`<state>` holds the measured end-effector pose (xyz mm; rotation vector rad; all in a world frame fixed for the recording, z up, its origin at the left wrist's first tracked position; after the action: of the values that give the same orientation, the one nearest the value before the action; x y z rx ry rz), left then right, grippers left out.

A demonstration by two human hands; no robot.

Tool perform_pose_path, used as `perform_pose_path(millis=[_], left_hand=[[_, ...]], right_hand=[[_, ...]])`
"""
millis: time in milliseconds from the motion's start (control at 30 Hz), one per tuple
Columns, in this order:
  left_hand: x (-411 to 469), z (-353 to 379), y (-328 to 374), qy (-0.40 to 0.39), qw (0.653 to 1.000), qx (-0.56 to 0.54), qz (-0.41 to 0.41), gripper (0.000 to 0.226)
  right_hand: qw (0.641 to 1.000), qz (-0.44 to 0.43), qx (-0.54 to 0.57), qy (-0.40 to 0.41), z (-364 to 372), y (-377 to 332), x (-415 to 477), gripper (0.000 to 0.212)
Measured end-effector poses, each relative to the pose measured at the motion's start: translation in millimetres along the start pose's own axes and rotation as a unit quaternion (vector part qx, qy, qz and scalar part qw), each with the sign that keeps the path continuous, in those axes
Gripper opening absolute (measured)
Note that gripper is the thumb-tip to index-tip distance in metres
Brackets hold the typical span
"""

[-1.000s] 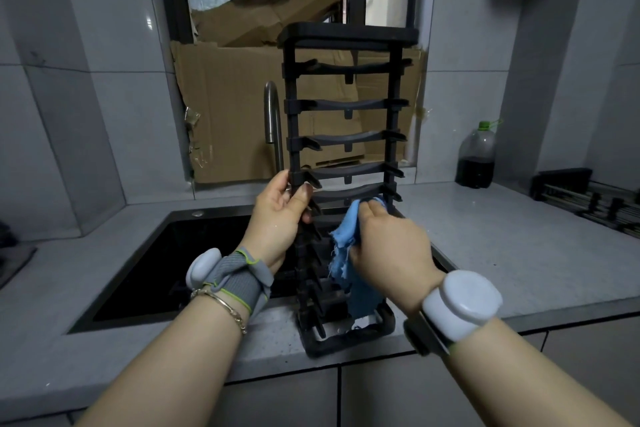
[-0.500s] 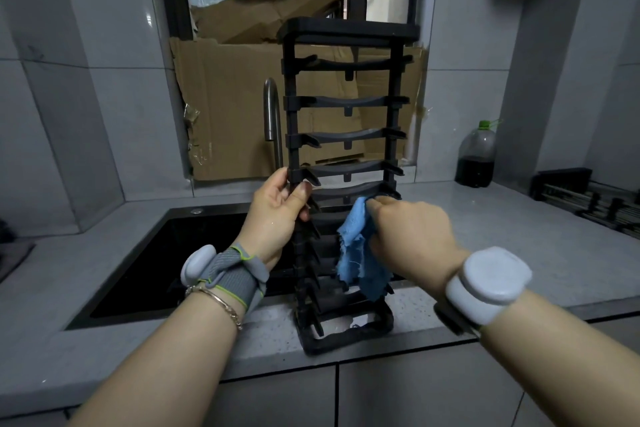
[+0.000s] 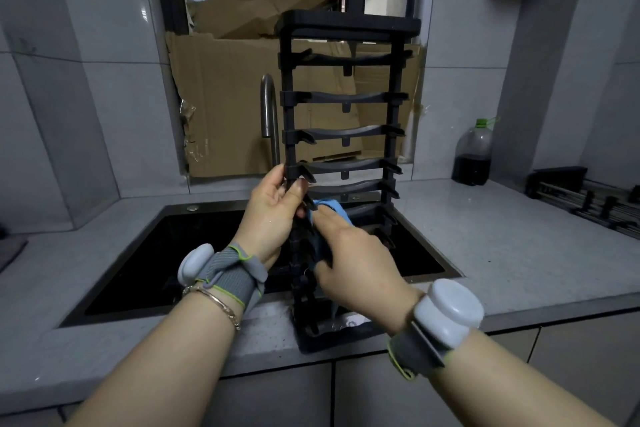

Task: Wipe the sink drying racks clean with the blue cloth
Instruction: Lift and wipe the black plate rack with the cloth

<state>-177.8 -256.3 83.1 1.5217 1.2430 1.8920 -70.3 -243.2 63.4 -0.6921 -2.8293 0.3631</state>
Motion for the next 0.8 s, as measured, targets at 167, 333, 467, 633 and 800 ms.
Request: perform_pose_path(millis=[167,333,467,633,800], left_hand=[[1.7,1.7,0.7,-0.011,0.999,-0.039,0.009,0.021],[0.4,-1.9,0.1,0.007,1.0,0.024,0.007,0.021],[1.2,-3.6,0.3,0.017,1.0,0.026,0.004,0.021],[1.4,-4.5,1.8,0.017,1.0,0.021,0.003,0.023],[0.9,-6.7,3.8,0.002,0.999,0.047,-0.007,0.023]], right_hand=[[0.991,0.069,-0.113,0.026,-17.8,33.0,-2.3,0.065],[0.995,0.074,-0.072,0.005,-8.5,25.8,1.5,0.067],[0.999,-0.014,0.038,-0.018,-0.2,-10.8,12.9,0.064],[0.998,-0.023,0.049,-0.032,-3.0,-11.8,15.2,0.06],[0.99,0.021,-0.136,-0.02,-14.5,2.5,9.4,0.049]])
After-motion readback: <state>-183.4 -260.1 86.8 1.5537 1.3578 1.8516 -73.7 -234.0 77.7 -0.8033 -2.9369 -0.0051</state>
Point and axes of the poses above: each hand's wrist, its own x-axis towards the middle knuckle, its own z-axis out of the palm, y = z × x, the point moved 9 cm from there along x, towards the middle knuckle, and after that the axes turned 13 degrees about -y, right-handed, at the moved point
